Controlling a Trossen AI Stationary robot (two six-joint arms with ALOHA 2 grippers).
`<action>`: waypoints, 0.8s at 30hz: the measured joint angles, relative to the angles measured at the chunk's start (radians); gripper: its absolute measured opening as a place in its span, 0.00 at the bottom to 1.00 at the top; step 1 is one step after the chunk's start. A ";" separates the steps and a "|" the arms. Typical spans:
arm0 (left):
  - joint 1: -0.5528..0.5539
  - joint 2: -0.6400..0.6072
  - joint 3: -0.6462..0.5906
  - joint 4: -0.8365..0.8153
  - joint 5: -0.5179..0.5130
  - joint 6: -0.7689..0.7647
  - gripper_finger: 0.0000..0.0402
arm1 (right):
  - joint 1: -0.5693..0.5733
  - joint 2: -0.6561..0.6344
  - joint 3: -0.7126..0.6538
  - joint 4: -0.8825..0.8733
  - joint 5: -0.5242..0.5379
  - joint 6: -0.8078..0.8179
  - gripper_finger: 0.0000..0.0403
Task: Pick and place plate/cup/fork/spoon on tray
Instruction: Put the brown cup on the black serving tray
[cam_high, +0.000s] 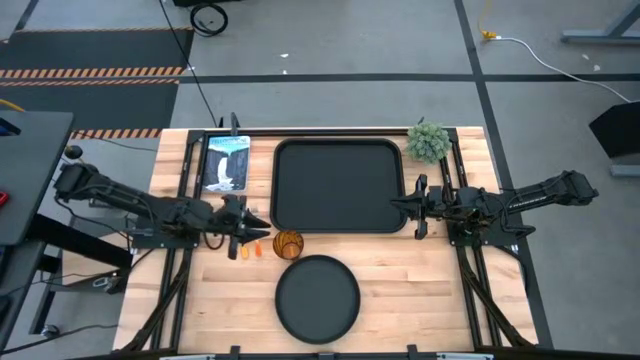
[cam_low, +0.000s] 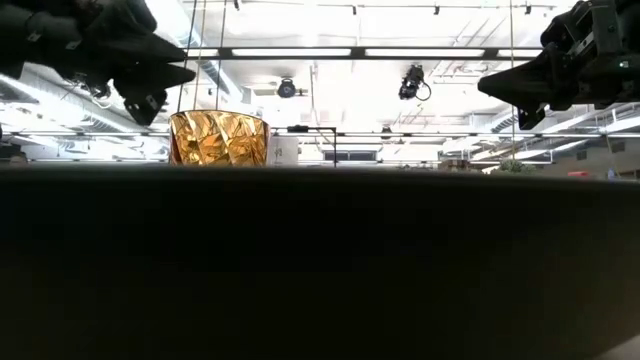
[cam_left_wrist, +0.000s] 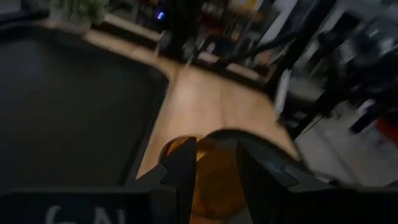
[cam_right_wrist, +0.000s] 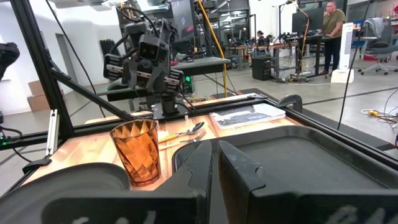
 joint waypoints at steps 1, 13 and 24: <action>0.001 0.017 0.021 -0.042 -0.007 0.000 0.30 | 0.000 0.000 0.000 0.000 0.000 0.000 0.08; 0.016 0.251 0.334 -0.474 -0.030 -0.016 0.53 | 0.000 0.000 0.000 0.001 0.000 0.000 0.08; 0.098 0.437 0.517 -0.651 0.053 0.023 0.57 | 0.000 0.000 0.000 0.001 0.000 0.000 0.08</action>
